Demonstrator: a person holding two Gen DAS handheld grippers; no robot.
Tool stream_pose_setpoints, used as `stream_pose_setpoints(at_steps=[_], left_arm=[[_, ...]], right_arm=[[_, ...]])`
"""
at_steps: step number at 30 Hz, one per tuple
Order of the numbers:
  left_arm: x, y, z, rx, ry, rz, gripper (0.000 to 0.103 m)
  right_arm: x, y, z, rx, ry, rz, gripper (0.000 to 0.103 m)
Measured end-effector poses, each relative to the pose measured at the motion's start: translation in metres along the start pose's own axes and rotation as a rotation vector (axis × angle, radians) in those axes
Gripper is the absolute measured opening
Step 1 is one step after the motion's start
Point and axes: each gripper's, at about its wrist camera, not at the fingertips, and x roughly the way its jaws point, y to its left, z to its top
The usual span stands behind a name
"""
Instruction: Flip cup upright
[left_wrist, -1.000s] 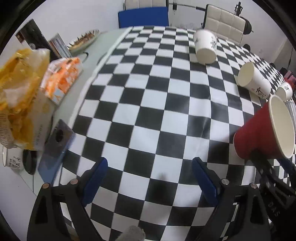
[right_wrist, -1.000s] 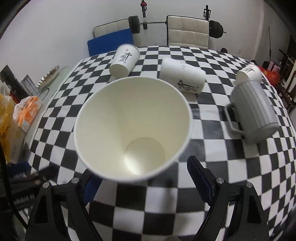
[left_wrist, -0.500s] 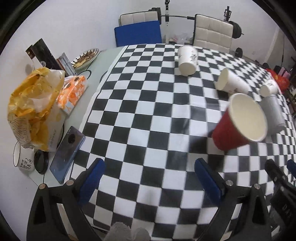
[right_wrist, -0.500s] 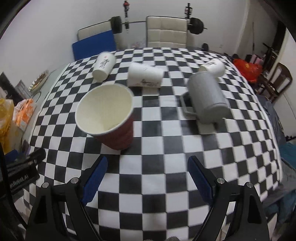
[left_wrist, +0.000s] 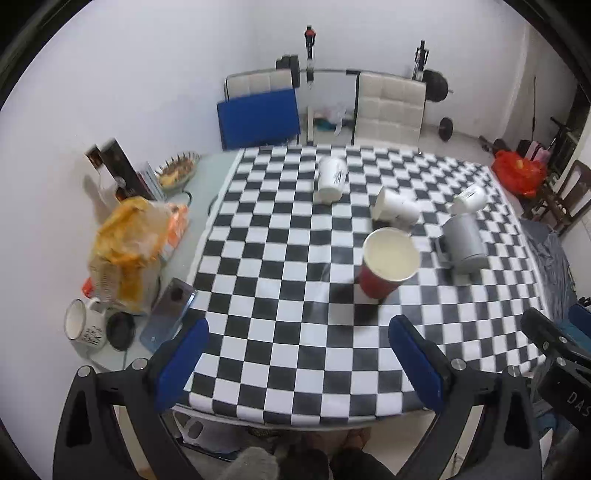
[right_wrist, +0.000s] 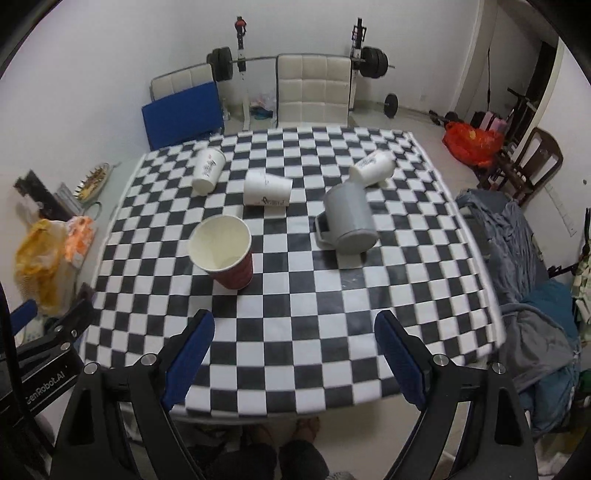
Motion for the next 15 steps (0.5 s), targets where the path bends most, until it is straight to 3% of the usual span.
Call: stream_pose_setpoints(at_steps=[7,15], left_arm=[[-0.076,0.001,0.001,-0.010,-0.086,-0.005,0.100],[-0.116,0.004,0.000,-0.030,-0.094,-0.017,0.100]], right_arm=[[-0.085,-0.008,0.000,-0.006,-0.073,0.008,0.091],[-0.153,-0.007,-0.002,-0.033,-0.113,0.007,0.091]])
